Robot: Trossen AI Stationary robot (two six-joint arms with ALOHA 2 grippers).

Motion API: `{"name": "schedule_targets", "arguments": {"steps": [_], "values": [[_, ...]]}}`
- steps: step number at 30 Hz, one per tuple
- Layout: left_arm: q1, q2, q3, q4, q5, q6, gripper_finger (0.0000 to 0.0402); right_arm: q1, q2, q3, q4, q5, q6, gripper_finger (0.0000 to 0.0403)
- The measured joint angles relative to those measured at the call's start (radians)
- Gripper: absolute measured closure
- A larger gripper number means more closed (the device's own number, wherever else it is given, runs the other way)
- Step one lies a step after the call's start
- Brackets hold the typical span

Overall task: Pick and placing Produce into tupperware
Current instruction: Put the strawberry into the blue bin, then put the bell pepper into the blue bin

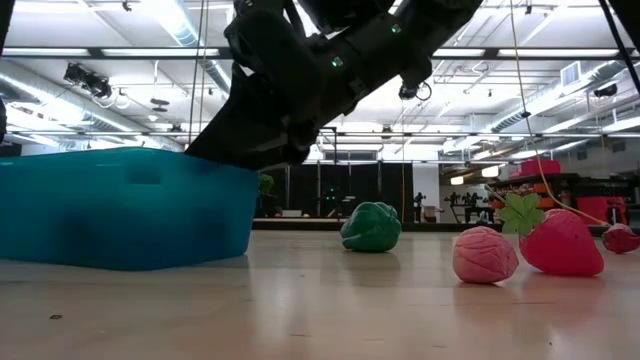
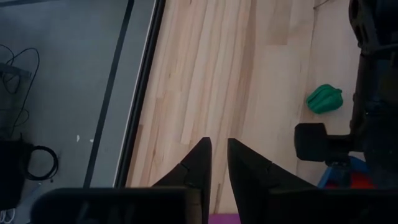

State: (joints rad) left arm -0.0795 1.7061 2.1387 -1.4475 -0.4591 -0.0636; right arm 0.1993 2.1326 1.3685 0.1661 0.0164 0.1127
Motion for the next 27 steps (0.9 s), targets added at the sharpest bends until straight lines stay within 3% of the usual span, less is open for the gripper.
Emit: {"name": "schedule_targets", "arguments": {"steps": [7, 12, 22, 27], "values": [[0.0, 0.0, 0.0, 0.0, 0.0, -0.003, 0.0343, 0.0, -0.013, -0.001, -0.012, 0.018, -0.044, 0.0145], [0.0, 0.0, 0.0, -0.001, 0.001, -0.043, 0.034, 0.0, -0.129, -0.001, -0.09, 0.028, -0.031, 0.0153], [0.0, 0.012, 0.0, -0.073, 0.037, -0.082, 0.0338, 0.029, -0.508, 0.0, -0.883, 0.043, 0.165, 0.018], [-0.011, 0.041, -0.086, -0.058, 0.14, -0.014, 0.0329, 0.103, -0.675, -0.002, -1.111, 0.206, 0.315, 0.019]]}}
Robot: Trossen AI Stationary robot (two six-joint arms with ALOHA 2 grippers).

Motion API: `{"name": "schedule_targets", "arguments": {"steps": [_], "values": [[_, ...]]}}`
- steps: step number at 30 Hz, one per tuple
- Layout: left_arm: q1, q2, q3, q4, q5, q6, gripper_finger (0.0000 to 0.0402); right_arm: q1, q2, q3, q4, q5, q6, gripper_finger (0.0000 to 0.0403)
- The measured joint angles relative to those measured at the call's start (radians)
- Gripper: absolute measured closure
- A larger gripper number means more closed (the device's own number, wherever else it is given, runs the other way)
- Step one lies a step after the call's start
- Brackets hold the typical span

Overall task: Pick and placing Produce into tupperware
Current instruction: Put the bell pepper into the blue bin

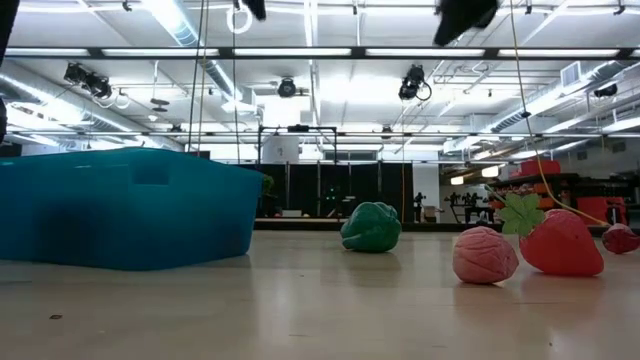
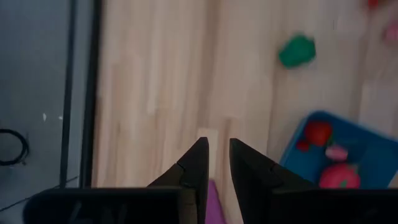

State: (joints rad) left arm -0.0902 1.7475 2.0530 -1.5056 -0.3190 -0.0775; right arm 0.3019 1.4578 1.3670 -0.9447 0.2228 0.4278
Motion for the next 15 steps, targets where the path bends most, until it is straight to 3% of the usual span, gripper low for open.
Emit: {"name": "schedule_targets", "arguments": {"steps": [6, 9, 15], "values": [[-0.024, 0.024, -0.256, 0.216, 0.013, 0.165, 0.0308, 0.111, -0.147, -0.026, -0.041, 0.304, 0.08, 0.0194], [-0.033, 0.027, -0.379, 0.351, 0.025, 0.226, 0.0288, 0.151, -0.192, -0.049, -0.043, 0.396, 0.104, 0.0194], [-0.039, 0.027, -0.58, 0.689, 0.149, 0.361, 0.0233, 0.179, -0.203, -0.056, -0.049, 0.521, 0.127, 0.0195]]}}
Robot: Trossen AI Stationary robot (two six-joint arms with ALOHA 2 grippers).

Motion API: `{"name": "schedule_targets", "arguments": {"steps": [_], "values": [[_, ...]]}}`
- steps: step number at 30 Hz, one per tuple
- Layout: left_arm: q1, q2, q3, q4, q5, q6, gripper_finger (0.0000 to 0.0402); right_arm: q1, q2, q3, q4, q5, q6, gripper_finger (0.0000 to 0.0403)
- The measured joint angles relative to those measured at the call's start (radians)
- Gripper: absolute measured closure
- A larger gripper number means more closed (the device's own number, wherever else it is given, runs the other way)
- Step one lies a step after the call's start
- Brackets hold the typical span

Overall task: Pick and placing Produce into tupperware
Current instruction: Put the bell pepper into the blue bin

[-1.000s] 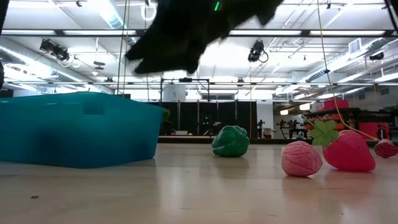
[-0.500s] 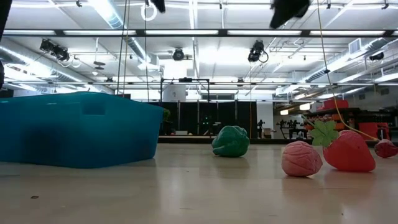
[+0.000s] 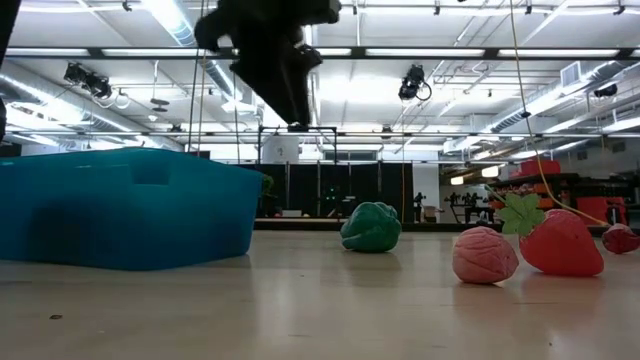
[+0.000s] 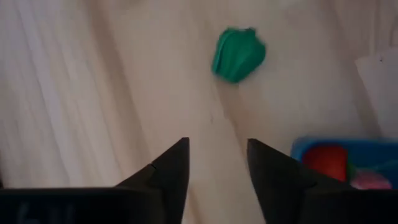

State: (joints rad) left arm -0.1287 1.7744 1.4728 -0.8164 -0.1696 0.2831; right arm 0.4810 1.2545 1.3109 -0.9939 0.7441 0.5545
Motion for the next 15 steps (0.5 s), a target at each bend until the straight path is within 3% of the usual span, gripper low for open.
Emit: {"name": "schedule_targets", "arguments": {"steps": [3, 6, 11, 15], "values": [[-0.007, 0.006, -0.089, 0.182, 0.008, 0.104, 0.0207, -0.001, 0.013, 0.0, -0.001, 0.016, 0.003, 0.0195], [-0.01, 0.031, -0.143, 0.244, 0.013, 0.169, 0.0184, -0.001, 0.028, 0.0, -0.001, 0.018, 0.002, 0.0195], [-0.014, 0.092, -0.158, 0.27, 0.013, 0.176, 0.0159, -0.001, 0.051, 0.0, -0.004, 0.025, -0.02, 0.0195], [-0.017, 0.143, -0.158, 0.406, 0.014, 0.208, 0.015, -0.001, 0.055, 0.0, -0.004, 0.054, -0.042, 0.0195]]}}
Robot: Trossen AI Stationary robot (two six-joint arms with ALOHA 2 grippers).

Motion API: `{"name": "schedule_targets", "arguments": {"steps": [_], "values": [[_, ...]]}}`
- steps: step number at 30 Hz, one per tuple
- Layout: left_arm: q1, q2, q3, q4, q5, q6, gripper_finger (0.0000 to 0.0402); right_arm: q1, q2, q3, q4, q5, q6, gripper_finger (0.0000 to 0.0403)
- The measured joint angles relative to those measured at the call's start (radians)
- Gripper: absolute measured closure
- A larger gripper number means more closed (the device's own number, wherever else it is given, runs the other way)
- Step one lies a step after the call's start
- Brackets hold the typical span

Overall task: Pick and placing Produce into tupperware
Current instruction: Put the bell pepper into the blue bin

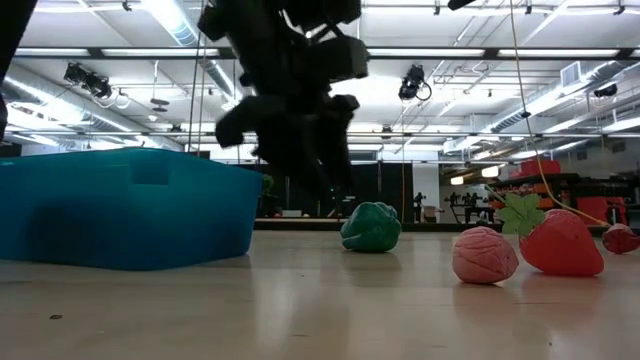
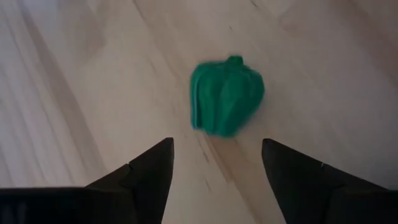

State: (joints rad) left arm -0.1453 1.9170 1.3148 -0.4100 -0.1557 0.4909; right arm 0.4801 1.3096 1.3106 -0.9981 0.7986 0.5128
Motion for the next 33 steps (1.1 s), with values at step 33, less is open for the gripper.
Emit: {"name": "schedule_targets", "arguments": {"steps": [33], "values": [[-0.017, 0.084, 0.008, 0.119, -0.107, 0.022, 0.0151, -0.002, -0.002, 0.0, 0.0, 0.017, -0.019, 0.0195]]}}
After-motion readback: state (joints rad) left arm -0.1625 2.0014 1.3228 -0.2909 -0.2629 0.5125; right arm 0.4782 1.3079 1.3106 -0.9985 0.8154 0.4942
